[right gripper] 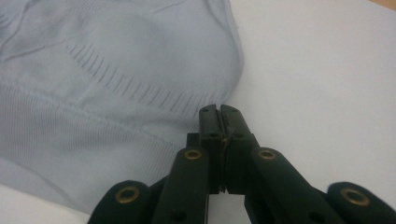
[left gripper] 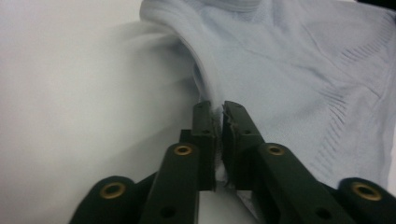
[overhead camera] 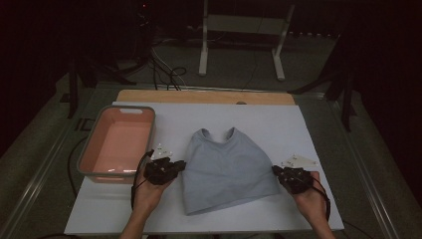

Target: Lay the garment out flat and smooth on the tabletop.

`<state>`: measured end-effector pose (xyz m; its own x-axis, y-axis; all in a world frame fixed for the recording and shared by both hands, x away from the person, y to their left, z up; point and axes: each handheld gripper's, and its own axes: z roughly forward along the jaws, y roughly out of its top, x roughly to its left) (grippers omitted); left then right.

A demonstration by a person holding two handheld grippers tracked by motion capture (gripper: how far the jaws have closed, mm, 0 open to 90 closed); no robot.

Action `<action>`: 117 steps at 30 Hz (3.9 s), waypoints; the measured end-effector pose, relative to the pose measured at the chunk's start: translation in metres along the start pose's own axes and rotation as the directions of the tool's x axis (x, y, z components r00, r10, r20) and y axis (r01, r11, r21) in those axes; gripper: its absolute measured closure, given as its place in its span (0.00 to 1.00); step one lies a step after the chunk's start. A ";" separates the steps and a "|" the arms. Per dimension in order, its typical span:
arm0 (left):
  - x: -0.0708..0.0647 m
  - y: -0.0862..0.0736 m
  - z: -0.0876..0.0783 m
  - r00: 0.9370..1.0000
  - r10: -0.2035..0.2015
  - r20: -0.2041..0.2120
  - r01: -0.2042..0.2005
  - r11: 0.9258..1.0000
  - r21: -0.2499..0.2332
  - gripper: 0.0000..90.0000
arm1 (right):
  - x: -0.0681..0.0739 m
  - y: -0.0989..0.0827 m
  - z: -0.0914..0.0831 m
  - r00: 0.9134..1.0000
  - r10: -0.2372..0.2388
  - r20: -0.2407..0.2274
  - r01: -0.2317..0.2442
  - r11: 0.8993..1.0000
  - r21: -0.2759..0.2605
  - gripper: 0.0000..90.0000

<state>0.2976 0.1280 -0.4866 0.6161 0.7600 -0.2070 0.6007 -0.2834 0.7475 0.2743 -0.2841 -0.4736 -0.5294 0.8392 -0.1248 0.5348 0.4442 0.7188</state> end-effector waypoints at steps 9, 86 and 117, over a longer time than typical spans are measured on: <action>0.002 -0.016 0.000 1.000 0.012 -0.005 -0.012 0.998 0.062 0.84 | -0.004 -0.001 -0.001 1.000 0.011 -0.004 -0.011 1.000 -0.008 0.98; -0.010 -0.007 0.000 0.995 0.007 -0.102 0.003 0.996 0.093 0.92 | 0.010 0.006 0.028 0.992 0.012 -0.124 -0.008 0.999 0.037 0.57; -0.045 -0.005 0.016 0.996 0.087 0.006 -0.087 0.989 0.117 0.91 | 0.012 -0.017 -0.018 0.984 -0.026 -0.176 0.043 0.995 0.094 0.97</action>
<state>0.2755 0.0859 -0.4913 0.6691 0.7289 -0.1449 0.6002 -0.4150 0.6837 0.2466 -0.2870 -0.4751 -0.6505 0.7592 -0.0216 0.5708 0.5075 0.6455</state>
